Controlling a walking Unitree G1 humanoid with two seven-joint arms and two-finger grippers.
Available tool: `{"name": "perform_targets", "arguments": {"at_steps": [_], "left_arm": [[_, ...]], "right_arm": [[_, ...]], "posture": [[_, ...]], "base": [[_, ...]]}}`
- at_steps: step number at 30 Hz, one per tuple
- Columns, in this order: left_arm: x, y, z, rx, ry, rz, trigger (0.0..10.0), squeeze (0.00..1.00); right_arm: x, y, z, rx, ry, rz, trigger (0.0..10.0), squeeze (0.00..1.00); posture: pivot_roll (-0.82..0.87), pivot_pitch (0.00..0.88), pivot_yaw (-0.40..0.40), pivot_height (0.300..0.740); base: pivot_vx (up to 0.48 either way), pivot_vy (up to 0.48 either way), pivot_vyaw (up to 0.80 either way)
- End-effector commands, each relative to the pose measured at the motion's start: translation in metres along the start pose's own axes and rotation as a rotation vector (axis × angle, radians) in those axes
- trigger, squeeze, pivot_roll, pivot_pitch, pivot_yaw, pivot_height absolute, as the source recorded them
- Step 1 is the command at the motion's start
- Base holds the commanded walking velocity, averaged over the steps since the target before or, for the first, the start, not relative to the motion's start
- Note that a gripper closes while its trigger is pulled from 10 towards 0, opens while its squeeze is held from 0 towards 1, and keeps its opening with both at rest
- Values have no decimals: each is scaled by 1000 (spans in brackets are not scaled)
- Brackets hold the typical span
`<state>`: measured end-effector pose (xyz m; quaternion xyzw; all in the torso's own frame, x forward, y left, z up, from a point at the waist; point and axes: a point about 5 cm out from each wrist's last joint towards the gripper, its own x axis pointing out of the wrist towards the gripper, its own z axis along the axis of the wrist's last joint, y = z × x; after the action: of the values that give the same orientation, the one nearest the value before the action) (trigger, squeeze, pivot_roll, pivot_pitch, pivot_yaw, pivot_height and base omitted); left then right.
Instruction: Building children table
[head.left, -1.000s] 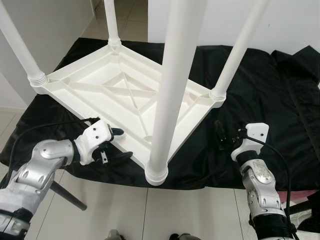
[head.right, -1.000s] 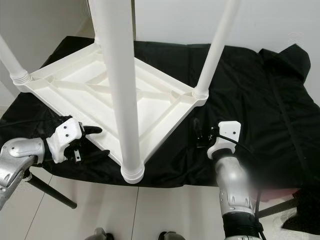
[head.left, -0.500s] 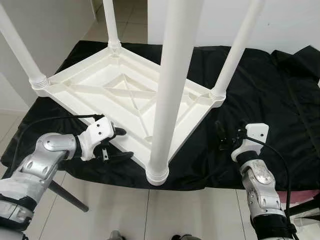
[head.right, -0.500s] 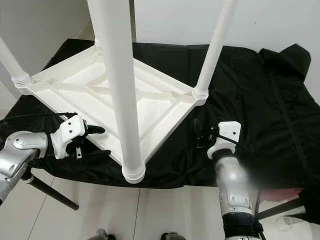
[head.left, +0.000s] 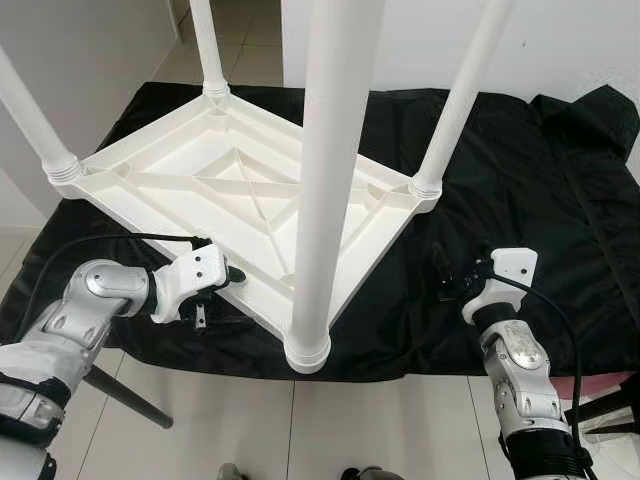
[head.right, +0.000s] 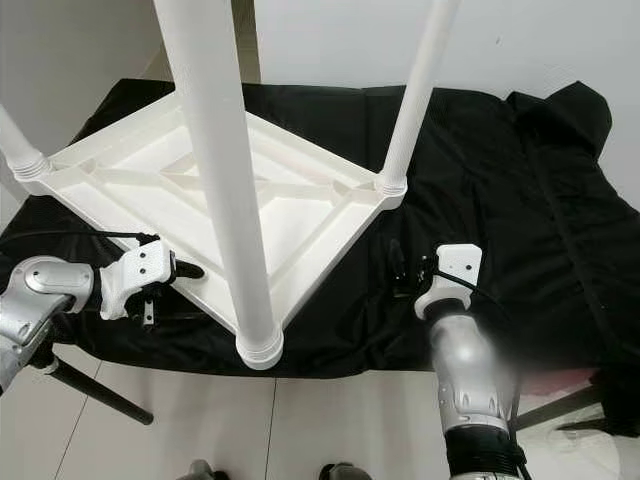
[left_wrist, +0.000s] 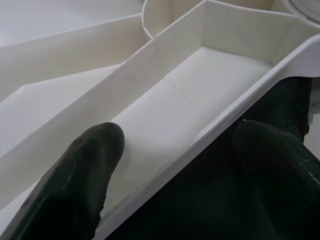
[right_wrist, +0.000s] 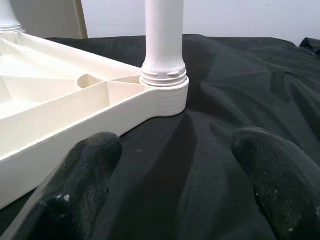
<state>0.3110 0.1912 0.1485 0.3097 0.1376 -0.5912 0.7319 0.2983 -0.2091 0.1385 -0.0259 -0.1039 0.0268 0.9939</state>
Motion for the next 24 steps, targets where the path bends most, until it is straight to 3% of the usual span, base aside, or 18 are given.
{"name": "perform_targets", "arguments": {"at_steps": [1,9,10,12,13,14,15,23,24], "left_arm": [[5,-16,-24,-84,84,-125,10000,0],[15,-7,-18,-96,38,-67,9725,0],[16,-5,-15,-100,18,-58,3804,0],[18,-4,-14,-101,5,-53,3804,0],[19,-4,-12,-107,-9,-49,2039,0],[19,-4,-12,-107,-9,-49,2039,0],[20,-3,-10,-110,-26,-44,0,0],[24,4,-4,-119,-71,10,0,0],[27,8,-1,-116,-92,51,3333,0]], "right_arm": [[1,-1,-4,-5,23,4,10000,0],[2,4,-4,-4,23,16,10000,0],[2,4,-4,-2,23,16,10000,0],[2,4,-4,-1,23,16,10000,0],[2,4,-4,-1,23,15,10000,0],[2,4,-4,-1,23,15,10000,0],[2,4,-4,-2,23,14,10000,0],[2,4,-4,-1,22,9,10000,0],[1,5,-5,1,22,8,10000,0]], "posture": [[-17,120,6,740],[-18,122,5,740],[-18,122,5,740],[-18,122,5,740],[-19,123,5,740],[-19,123,5,740],[-21,123,6,740],[-21,124,12,740],[-20,122,13,740]], "base": [[0,0,0],[0,0,0],[0,0,0],[0,0,0],[0,0,0],[0,0,0],[0,0,0],[0,0,0],[0,0,0]]}}
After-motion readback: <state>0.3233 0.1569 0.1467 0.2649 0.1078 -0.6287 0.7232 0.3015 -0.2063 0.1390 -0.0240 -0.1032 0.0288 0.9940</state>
